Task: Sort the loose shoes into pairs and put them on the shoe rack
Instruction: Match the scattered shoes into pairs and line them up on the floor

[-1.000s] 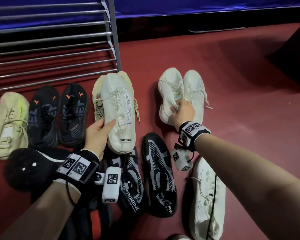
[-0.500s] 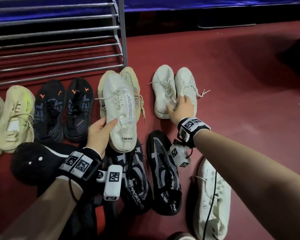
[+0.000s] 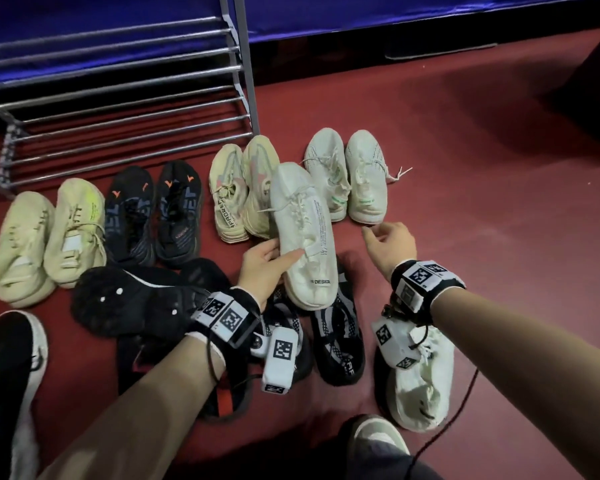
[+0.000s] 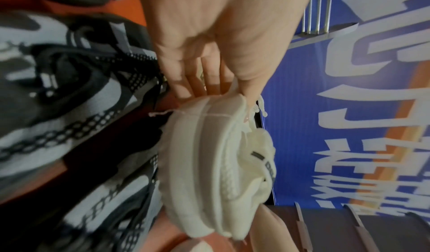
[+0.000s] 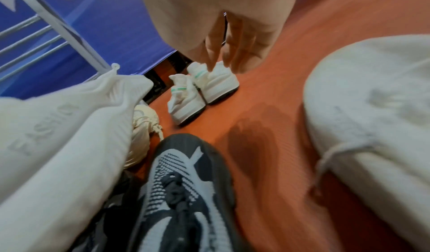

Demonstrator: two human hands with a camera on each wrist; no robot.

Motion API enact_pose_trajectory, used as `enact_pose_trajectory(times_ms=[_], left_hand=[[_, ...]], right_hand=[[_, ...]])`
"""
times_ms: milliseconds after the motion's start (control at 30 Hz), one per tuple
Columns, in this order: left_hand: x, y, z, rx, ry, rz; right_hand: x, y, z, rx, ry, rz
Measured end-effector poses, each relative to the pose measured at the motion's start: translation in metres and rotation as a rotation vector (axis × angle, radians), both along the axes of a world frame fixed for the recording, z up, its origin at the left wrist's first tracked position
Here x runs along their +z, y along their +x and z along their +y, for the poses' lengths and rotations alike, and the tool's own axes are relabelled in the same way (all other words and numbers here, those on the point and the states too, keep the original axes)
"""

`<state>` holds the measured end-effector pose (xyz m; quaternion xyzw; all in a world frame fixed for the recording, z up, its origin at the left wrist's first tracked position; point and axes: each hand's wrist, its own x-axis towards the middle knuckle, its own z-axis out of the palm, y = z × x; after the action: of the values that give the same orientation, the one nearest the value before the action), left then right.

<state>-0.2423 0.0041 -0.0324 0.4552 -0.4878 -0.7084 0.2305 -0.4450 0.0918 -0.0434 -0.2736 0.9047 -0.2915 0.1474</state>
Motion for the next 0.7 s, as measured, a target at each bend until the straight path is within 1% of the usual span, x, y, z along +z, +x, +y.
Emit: enact_pose_trajectory(times_ms=[100, 133, 233, 267, 300, 367, 467, 600, 633, 700], left_hand=[[0.001, -0.006, 0.019, -0.068, 0.011, -0.011], [0.001, -0.010, 0.026, -0.089, 0.018, -0.017], [-0.003, -0.018, 0.034, -0.119, 0.038, -0.035], [-0.003, -0.021, 0.035, -0.127, 0.039, -0.040], [-0.004, -0.025, 0.038, -0.136, 0.040, -0.035], [-0.002, -0.030, 0.041, -0.140, 0.045, -0.020], [-0.002, -0.037, 0.043, -0.138, 0.047, -0.015], [-0.002, -0.035, 0.041, -0.132, 0.024, 0.006], [-0.002, -0.034, 0.040, -0.130, 0.016, 0.011], [-0.002, -0.030, 0.038, -0.119, 0.005, 0.020]], right_hand=[[0.002, -0.004, 0.028, -0.084, 0.140, -0.029], [0.003, -0.007, 0.040, -0.141, 0.209, -0.045], [0.000, -0.008, 0.075, -0.345, 0.443, -0.003], [-0.002, -0.008, 0.085, -0.383, 0.508, -0.015], [-0.006, -0.009, 0.096, -0.402, 0.573, -0.054], [-0.014, -0.011, 0.112, -0.384, 0.654, -0.179], [-0.023, -0.013, 0.122, -0.358, 0.628, -0.305], [-0.023, -0.022, 0.124, -0.397, 0.543, -0.382], [-0.021, -0.025, 0.127, -0.381, 0.533, -0.412], [-0.015, -0.028, 0.130, -0.294, 0.563, -0.467]])
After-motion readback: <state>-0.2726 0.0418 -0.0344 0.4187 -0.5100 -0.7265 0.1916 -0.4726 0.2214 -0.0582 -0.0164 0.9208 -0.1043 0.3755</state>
